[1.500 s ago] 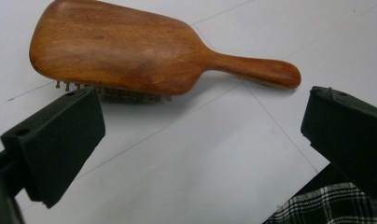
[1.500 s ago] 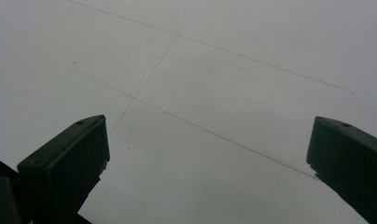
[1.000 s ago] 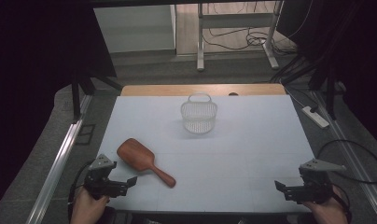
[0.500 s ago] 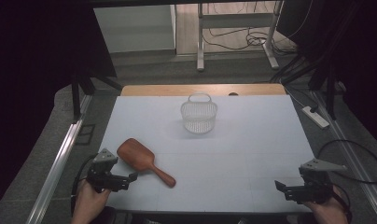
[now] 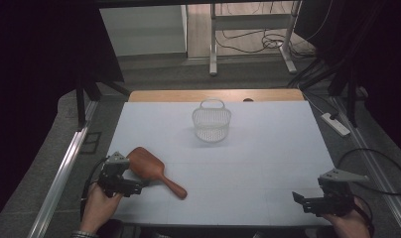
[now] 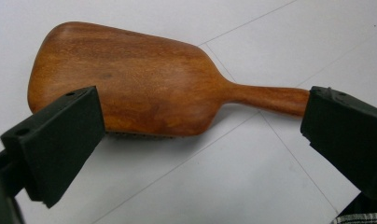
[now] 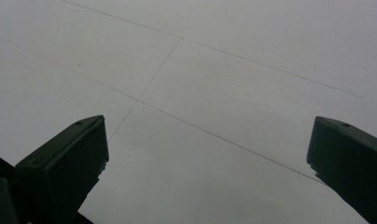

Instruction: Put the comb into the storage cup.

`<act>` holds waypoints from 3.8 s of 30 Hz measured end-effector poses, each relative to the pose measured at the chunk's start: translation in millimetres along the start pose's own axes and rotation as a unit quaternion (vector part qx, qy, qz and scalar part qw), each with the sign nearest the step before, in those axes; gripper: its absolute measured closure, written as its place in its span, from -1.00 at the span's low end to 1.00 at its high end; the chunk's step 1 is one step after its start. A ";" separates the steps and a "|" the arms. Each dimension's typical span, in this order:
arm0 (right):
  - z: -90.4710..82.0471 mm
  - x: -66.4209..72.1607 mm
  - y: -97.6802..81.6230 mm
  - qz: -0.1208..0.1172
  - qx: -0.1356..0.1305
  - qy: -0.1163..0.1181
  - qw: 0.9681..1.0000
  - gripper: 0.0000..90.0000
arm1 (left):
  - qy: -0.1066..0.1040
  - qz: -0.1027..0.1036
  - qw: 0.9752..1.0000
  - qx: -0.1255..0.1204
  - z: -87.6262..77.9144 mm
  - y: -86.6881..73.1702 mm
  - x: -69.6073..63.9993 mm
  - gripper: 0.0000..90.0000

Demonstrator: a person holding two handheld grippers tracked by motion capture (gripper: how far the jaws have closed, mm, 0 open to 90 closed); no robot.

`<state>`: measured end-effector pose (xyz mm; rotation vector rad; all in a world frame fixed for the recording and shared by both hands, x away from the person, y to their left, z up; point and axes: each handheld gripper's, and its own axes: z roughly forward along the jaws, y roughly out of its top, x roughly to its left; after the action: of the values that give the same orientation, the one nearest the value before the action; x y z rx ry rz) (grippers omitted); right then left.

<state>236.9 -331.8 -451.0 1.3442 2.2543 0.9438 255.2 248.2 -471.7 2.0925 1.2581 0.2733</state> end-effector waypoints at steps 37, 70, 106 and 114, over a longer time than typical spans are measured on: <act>2.2 0.8 0.6 -0.004 0.011 -0.002 1.000 -1.00 | 0.027 -0.008 0.998 0.054 8.7 18.3 17.8 0.79; 3.2 1.8 0.9 -0.008 0.017 -0.008 1.000 -1.00 | 0.034 -0.044 0.989 0.139 33.8 -3.0 45.4 0.97; 4.8 1.6 1.4 -0.005 0.024 -0.009 1.000 -0.99 | 0.063 -0.027 0.986 0.149 66.4 48.3 60.4 0.97; 4.8 1.6 1.4 -0.006 0.025 -0.008 1.000 -0.99 | 0.064 -0.016 0.986 0.152 75.6 59.9 61.3 0.98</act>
<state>239.9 -328.2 -453.4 1.3530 2.2844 0.8754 366.0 248.3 -499.9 2.3384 1.4858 0.2151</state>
